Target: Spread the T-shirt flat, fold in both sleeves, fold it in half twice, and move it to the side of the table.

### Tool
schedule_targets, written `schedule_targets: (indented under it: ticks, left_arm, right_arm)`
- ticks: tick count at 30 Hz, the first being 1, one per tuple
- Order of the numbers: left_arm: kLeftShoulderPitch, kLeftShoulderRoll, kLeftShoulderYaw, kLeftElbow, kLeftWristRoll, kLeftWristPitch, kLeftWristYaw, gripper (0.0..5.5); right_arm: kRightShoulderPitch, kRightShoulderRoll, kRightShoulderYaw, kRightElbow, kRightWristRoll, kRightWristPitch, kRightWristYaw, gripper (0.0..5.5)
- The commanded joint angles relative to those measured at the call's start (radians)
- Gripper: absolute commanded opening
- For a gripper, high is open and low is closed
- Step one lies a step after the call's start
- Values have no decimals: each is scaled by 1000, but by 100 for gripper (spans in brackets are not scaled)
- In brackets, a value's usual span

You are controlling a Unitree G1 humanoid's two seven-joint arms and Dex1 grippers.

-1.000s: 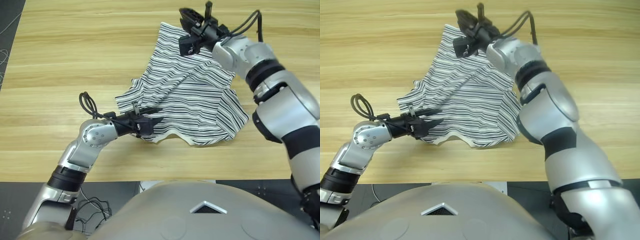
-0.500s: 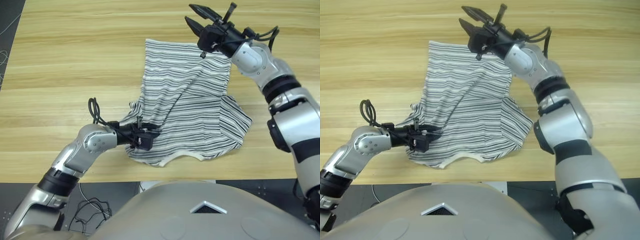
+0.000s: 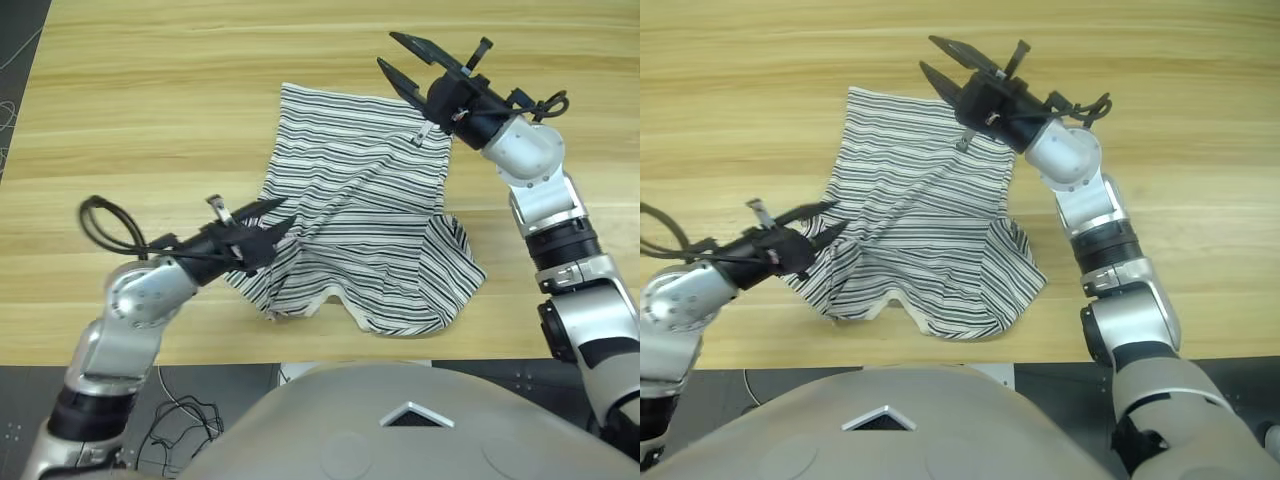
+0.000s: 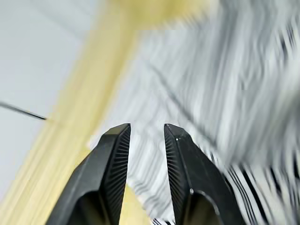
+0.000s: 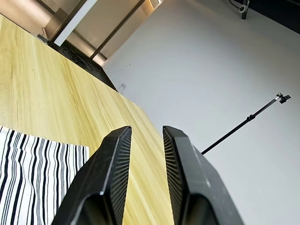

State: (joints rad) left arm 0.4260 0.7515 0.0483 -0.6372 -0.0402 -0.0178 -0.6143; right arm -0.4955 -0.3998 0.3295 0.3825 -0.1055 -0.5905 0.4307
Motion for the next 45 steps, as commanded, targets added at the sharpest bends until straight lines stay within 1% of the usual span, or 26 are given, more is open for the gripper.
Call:
schedule_targets:
  ticks: [1,2,4,6,7,9,10,13,17,20,23,25,26,28,30,32,35,38,40,42,45]
  left_arm:
    - [155,-12,174,-29,-192,115,-62,152]
    - [200,-9,197,5,-228,118,-100,158]
    - [292,3,218,54,-268,92,-190,193]
    - [323,-1,240,92,-292,82,-232,219]
    - [312,-6,254,123,-297,89,-231,241]
    - [272,-15,269,182,-319,125,-224,270]
    - [255,-18,269,204,-338,153,-222,281]
    - [200,-29,273,271,-381,231,-209,319]
    - [132,-48,291,353,-393,282,-179,380]
    - [103,-56,276,385,-416,330,-185,380]
    - [101,-69,237,404,-424,367,-207,380]
    - [107,-73,219,404,-422,376,-214,380]
    - [112,-77,221,386,-432,384,-214,380]
    - [114,-83,229,354,-452,405,-208,380]
    - [96,-85,209,344,-439,416,-193,380]
    - [65,-88,160,352,-397,424,-174,380]
    - [41,-80,108,399,-301,405,-128,380]
    - [-6,12,-17,558,28,218,-7,380]
    - [-26,62,-99,608,212,122,61,380]
    - [-30,96,-166,616,340,78,92,380]
    - [-1,129,-208,610,431,48,105,380]
  right_arm:
    - [27,5,-22,-50,-25,43,1,121]
    - [33,5,-26,-59,-27,50,2,121]
    - [35,3,-32,-66,-28,61,6,121]
    - [43,3,-42,-86,-1,96,28,121]
    - [76,0,-45,-134,70,168,80,121]
    - [193,-49,-36,-316,261,379,226,121]
    - [235,-75,-45,-392,315,461,262,121]
    - [291,-131,-91,-499,339,570,288,121]
    - [328,-152,-113,-527,320,603,298,121]
    - [346,-147,-116,-539,299,603,295,121]
    - [354,-138,-119,-546,287,608,292,121]
    - [382,-150,-116,-579,315,651,319,121]
    - [431,-202,-96,-629,364,711,392,121]
    - [511,-289,-68,-696,410,761,514,121]
    - [578,-347,-58,-725,420,787,578,121]
    - [635,-380,-53,-749,415,801,607,121]
    - [648,-384,-42,-755,403,813,619,121]
    - [658,-381,-20,-733,349,814,599,121]
    - [659,-379,-9,-720,321,811,594,121]
    - [658,-381,-7,-712,305,807,596,121]
    - [656,-396,-8,-704,285,803,607,121]
